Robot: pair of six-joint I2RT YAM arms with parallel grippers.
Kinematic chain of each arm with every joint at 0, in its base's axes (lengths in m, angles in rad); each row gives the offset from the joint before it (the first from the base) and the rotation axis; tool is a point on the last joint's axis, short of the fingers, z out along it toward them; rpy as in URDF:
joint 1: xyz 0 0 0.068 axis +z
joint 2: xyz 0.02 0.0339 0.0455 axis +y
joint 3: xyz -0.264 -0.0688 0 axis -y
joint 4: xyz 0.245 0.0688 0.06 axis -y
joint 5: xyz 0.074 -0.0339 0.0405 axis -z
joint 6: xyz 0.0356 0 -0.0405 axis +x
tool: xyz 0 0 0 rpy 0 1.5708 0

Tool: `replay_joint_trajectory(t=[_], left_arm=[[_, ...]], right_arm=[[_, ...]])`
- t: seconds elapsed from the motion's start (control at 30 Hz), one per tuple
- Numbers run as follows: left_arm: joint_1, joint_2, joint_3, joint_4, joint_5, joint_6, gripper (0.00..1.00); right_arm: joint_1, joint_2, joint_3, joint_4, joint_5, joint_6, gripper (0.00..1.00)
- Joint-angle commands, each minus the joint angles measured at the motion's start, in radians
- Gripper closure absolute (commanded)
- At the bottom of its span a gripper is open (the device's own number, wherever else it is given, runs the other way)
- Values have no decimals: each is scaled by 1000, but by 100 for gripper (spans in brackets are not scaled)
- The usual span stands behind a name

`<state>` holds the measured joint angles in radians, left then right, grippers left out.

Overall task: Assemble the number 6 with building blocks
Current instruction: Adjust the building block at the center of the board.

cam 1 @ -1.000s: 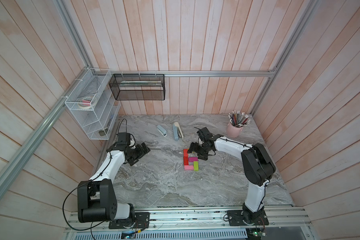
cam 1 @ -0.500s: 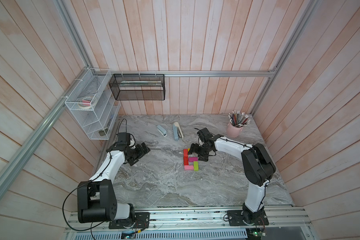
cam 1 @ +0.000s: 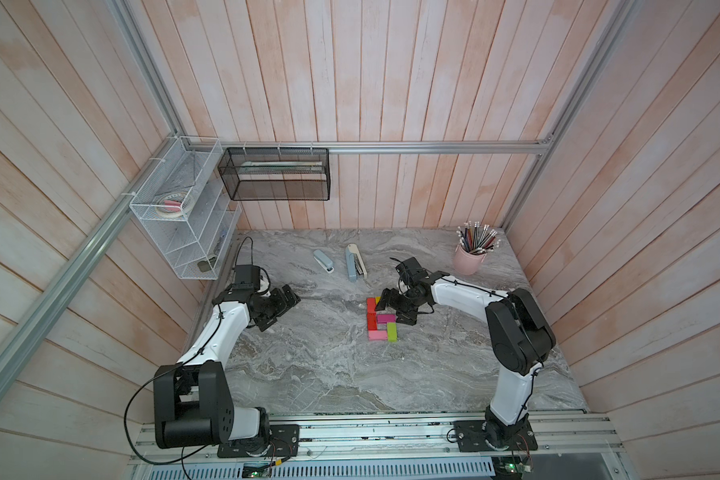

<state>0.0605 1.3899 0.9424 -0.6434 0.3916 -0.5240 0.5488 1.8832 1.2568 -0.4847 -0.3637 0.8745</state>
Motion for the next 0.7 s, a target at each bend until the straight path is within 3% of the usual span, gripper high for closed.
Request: replay_joint_trajectory(t=[0.0, 0.43, 0.67], left_arm=[[-4, -23, -4, -5, -9, -4, 0], [-55, -26, 39, 4, -60, 25, 0], [-55, -16, 44, 23, -50, 27, 0]], right_arm=[[-6, -40, -8, -45, 34, -3, 12], [-57, -222, -53, -40, 214, -53, 13], [-104, -225, -27, -80, 195, -129, 13]])
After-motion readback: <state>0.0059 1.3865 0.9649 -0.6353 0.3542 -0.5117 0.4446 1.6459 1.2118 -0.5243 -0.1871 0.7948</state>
